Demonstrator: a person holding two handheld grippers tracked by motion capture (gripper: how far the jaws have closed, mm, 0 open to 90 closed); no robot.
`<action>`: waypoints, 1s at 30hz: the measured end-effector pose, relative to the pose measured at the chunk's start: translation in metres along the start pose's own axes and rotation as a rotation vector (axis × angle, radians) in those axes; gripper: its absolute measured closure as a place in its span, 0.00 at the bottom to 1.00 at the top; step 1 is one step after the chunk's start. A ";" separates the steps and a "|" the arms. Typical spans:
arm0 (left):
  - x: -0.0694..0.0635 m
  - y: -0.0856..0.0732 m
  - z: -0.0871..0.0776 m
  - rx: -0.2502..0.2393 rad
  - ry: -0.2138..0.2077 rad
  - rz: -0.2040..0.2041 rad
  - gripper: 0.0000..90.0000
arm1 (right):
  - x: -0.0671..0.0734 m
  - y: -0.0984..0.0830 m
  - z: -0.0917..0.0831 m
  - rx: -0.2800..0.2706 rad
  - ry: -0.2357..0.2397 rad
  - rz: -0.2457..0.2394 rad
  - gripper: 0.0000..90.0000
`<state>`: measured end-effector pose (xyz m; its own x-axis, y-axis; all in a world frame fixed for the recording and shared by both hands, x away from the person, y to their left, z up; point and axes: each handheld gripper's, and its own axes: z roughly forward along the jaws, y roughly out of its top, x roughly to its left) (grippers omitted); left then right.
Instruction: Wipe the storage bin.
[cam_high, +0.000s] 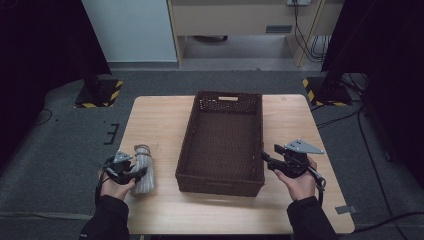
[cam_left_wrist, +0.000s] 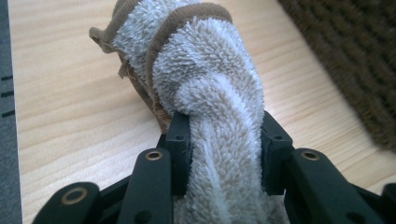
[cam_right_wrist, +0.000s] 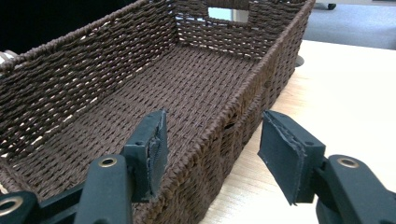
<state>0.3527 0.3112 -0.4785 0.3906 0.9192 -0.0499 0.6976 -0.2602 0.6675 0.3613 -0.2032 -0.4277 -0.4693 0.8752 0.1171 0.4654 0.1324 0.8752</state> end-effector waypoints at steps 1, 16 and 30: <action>0.000 0.000 0.000 0.000 0.000 0.000 0.69 | 0.001 0.000 0.001 -0.001 0.001 -0.001 0.47; 0.000 -0.005 0.010 0.010 -0.040 -0.024 0.50 | 0.014 -0.007 0.015 0.046 0.045 -0.025 0.47; -0.007 0.011 -0.015 -0.119 -0.053 -0.020 0.40 | 0.015 -0.019 0.029 0.124 0.041 -0.053 0.57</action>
<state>0.3482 0.3066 -0.4597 0.4108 0.9061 -0.1010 0.6307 -0.2025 0.7491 0.3667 -0.1794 -0.4564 -0.5252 0.8458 0.0934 0.5268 0.2369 0.8163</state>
